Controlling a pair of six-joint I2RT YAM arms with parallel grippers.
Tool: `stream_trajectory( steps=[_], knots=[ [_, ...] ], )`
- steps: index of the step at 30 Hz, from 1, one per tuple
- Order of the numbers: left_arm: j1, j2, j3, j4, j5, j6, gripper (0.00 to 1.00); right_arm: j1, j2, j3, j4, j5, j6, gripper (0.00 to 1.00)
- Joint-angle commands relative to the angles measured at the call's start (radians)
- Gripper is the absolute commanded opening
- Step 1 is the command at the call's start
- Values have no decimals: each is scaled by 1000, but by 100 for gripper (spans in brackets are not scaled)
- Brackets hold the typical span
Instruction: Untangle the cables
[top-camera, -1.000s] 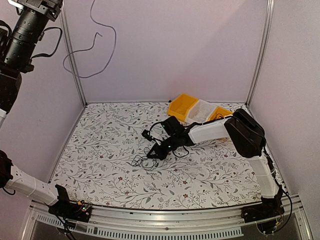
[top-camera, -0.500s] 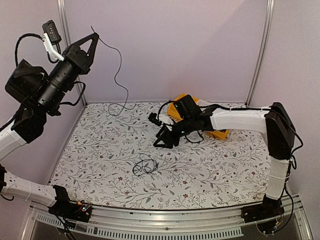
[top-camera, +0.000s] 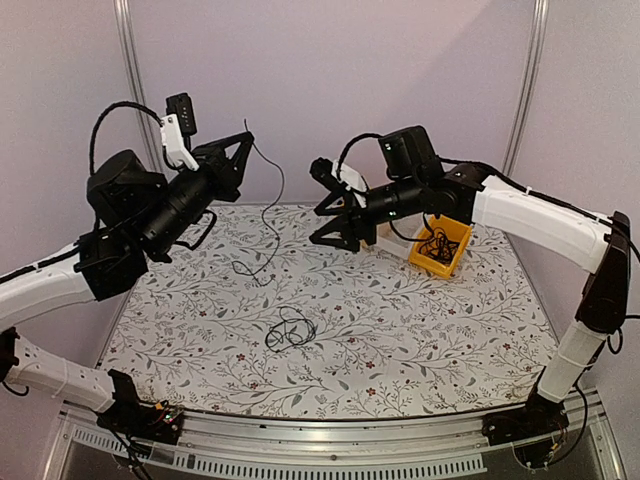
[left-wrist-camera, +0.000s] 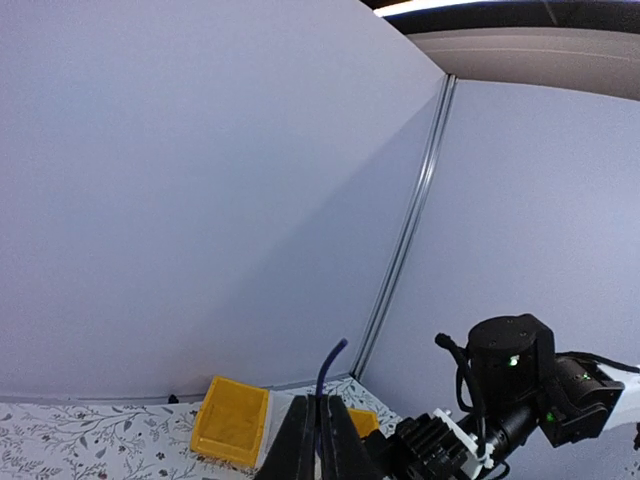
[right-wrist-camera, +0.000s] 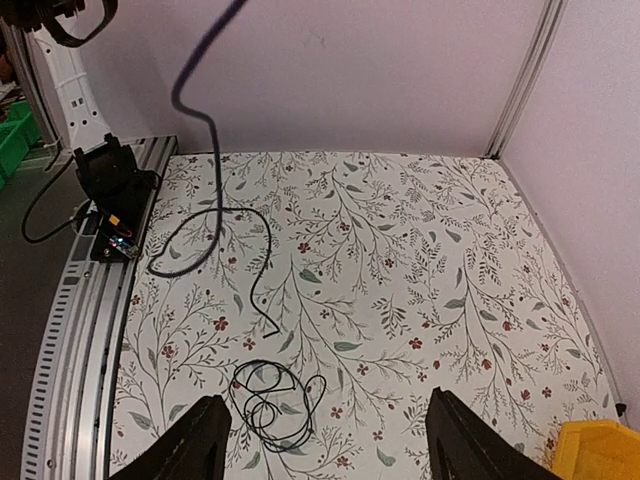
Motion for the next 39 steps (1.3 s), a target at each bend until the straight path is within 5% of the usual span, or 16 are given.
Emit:
stream_trajectory(
  steps=[1,15,18,21,24,28,30,39],
  knots=[
    [11,42,-10,26,65,-51,0,-4,23,80,-74,-161,31,73],
    [14,102,-24,37,150,-102,0,-33,56,198,-100,-202,228,78],
    [14,106,-23,33,166,-113,0,-45,76,208,-83,-200,263,56],
    [14,102,-26,25,163,-115,0,-58,90,223,-68,-179,290,15],
    [15,95,-38,14,153,-113,0,-81,99,238,-59,-172,300,0],
    [16,77,-48,-54,120,-111,38,-124,119,249,-46,-161,288,0],
    [17,57,-66,-96,94,-110,49,-150,138,254,-42,-146,266,0],
    [74,-27,-166,-337,14,-143,58,-297,251,332,44,-125,242,0]
  ],
)
